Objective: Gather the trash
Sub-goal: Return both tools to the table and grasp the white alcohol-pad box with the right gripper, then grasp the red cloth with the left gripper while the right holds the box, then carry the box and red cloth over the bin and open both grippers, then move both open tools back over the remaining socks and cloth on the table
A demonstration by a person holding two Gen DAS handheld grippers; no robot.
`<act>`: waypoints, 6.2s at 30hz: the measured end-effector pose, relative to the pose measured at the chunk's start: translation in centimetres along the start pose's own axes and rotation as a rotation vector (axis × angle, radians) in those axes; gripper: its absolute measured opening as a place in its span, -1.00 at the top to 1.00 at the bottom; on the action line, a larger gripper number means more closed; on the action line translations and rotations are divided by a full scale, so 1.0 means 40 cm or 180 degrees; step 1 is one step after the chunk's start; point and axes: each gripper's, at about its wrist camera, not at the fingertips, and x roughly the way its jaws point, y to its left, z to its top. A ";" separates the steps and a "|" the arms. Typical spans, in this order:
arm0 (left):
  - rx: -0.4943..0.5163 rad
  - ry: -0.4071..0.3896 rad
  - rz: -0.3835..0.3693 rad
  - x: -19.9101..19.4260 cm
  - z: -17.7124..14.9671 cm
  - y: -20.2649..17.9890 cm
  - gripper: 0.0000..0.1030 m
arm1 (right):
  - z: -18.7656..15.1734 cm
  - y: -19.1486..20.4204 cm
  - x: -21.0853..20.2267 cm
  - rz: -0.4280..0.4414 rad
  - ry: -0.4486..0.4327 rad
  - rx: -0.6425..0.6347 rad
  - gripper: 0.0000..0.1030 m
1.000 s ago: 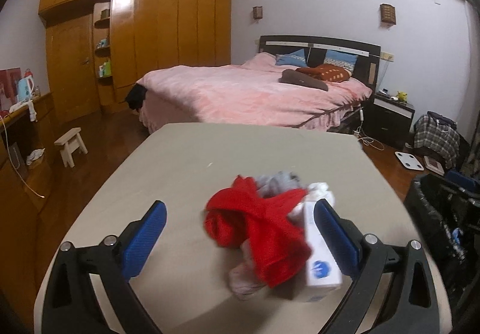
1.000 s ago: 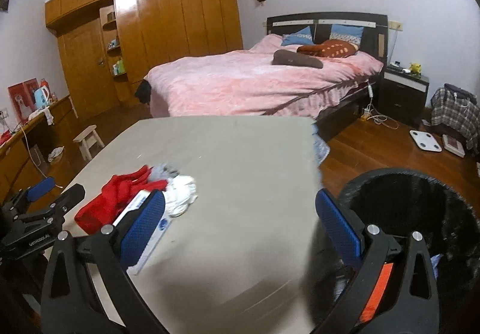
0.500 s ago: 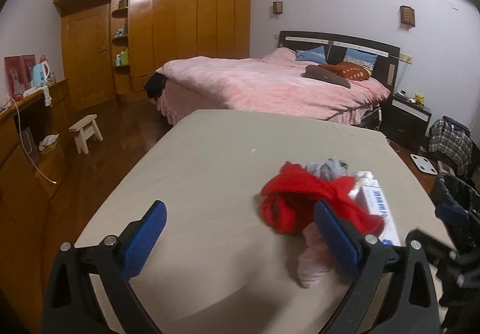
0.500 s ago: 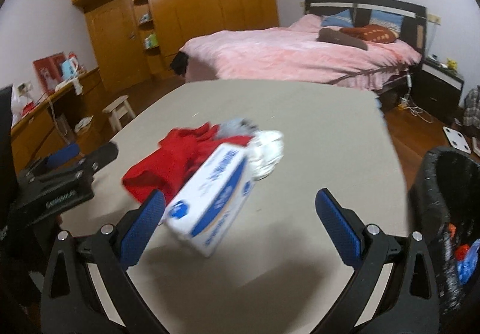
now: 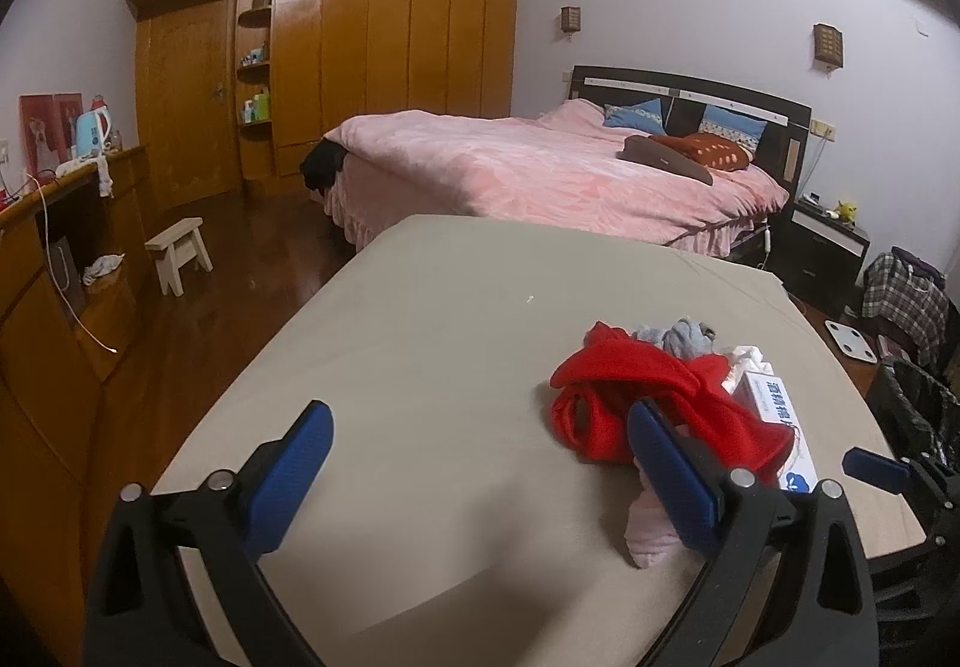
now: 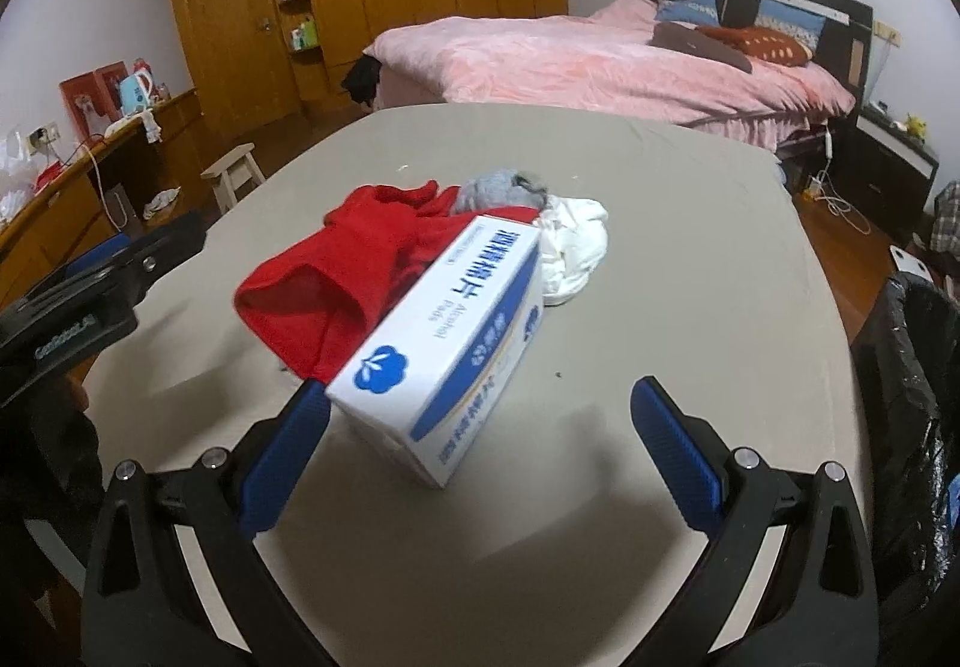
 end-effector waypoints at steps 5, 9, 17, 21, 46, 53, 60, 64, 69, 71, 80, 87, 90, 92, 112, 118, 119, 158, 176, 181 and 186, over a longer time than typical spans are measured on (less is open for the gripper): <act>0.0019 0.0014 -0.0027 -0.003 -0.004 -0.011 -0.88 | 0.007 -0.037 -0.012 -0.0192 -0.0050 -0.0019 -0.89; 0.0036 0.0022 -0.0057 -0.002 -0.006 -0.025 -0.88 | 0.022 -0.086 -0.030 -0.0411 -0.0158 -0.0004 -0.89; 0.0048 0.0028 -0.0070 -0.003 -0.007 -0.033 -0.88 | 0.015 -0.082 0.001 -0.0132 -0.0013 0.0076 -0.71; 0.0054 0.0027 -0.0063 -0.003 -0.005 -0.037 -0.88 | 0.022 -0.065 0.019 0.0012 0.0089 0.0064 -0.20; 0.0130 0.0391 -0.0731 0.081 0.009 -0.198 0.01 | 0.071 -0.161 -0.057 -0.0129 -0.0149 0.0008 0.37; 0.0179 0.0504 -0.0704 0.121 0.018 -0.218 0.80 | 0.076 -0.178 -0.062 -0.0125 -0.0186 0.0012 0.37; 0.0201 0.0158 -0.0730 0.057 0.037 -0.227 0.89 | 0.081 -0.186 -0.074 -0.0131 -0.0248 -0.0027 0.37; 0.0172 0.0046 -0.0816 0.020 0.058 -0.233 0.90 | 0.088 -0.194 -0.091 -0.0129 -0.0317 -0.0005 0.37; 0.0168 -0.0015 -0.0898 -0.004 0.075 -0.252 0.90 | 0.107 -0.215 -0.118 -0.0167 -0.0405 0.0034 0.37; 0.0168 -0.0022 -0.0930 -0.007 0.078 -0.259 0.90 | 0.110 -0.224 -0.125 -0.0190 -0.0418 0.0042 0.37; 0.0187 0.0109 -0.0945 0.012 0.049 -0.282 0.90 | 0.099 -0.243 -0.112 -0.0222 -0.0338 0.0115 0.37; 0.0178 -0.0092 -0.1095 -0.029 0.090 -0.303 0.90 | 0.120 -0.250 -0.138 -0.0235 -0.0456 0.0097 0.37; 0.0181 -0.0158 -0.1134 -0.040 0.110 -0.312 0.90 | 0.133 -0.263 -0.161 -0.0261 -0.0517 0.0105 0.37; 0.0174 -0.0184 -0.1166 -0.045 0.120 -0.321 0.90 | 0.139 -0.268 -0.175 -0.0283 -0.0554 0.0105 0.37; 0.0362 -0.0290 -0.1477 -0.094 0.169 -0.488 0.90 | 0.146 -0.402 -0.320 -0.0625 -0.0775 0.0291 0.38; 0.0449 -0.0285 -0.1600 -0.100 0.177 -0.567 0.90 | 0.134 -0.448 -0.361 -0.0778 -0.0809 0.0341 0.38; 0.0457 -0.0283 -0.1629 -0.102 0.179 -0.579 0.90 | 0.131 -0.459 -0.370 -0.0813 -0.0812 0.0353 0.38; 0.0947 -0.0025 -0.2573 -0.098 0.102 -1.041 0.89 | -0.063 -0.765 -0.498 -0.1583 -0.0687 0.0972 0.44; 0.0927 0.0055 -0.2151 -0.037 0.087 -0.940 -0.78 | -0.098 -0.772 -0.493 -0.1788 -0.0720 0.0990 -0.89; 0.0886 0.0005 -0.1934 -0.040 0.097 -0.867 -0.88 | -0.072 -0.735 -0.476 -0.1665 -0.0723 0.0937 -0.89; 0.0811 -0.0003 -0.1693 -0.042 0.100 -0.772 -0.88 | -0.037 -0.684 -0.441 -0.1490 -0.0712 0.0841 -0.89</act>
